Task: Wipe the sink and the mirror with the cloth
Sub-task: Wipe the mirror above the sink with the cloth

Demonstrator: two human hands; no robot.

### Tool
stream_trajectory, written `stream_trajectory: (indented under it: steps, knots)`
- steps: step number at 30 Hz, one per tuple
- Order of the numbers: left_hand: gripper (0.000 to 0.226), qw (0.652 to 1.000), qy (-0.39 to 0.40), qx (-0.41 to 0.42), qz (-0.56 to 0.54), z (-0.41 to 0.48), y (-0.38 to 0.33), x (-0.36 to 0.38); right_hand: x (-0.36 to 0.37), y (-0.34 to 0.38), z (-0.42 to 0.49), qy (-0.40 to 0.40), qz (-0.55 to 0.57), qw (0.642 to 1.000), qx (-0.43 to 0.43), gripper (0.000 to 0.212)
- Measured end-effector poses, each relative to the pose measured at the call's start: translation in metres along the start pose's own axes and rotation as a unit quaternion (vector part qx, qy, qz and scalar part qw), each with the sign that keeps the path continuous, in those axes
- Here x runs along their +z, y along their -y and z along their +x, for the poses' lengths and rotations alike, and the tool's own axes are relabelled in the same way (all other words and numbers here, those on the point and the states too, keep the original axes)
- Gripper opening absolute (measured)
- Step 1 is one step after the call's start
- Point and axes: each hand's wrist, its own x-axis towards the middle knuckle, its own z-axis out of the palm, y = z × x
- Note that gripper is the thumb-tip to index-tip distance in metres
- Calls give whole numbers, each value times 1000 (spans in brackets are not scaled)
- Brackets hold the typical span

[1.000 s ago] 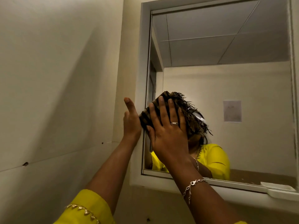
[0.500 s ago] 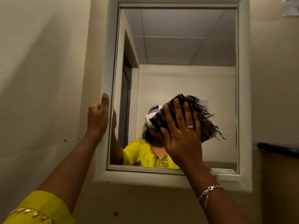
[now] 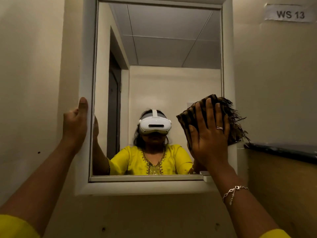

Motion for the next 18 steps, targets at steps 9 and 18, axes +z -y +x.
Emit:
stream_trajectory:
  steps: [9, 18]
  knots:
    - [49, 1000, -1, -26, -5, 2, 3, 0, 2, 24, -24, -10, -1, 987, 159, 60]
    - [48, 999, -22, -30, -1, 0, -1, 4, 8, 104, -55, 30, 20, 987, 155, 62]
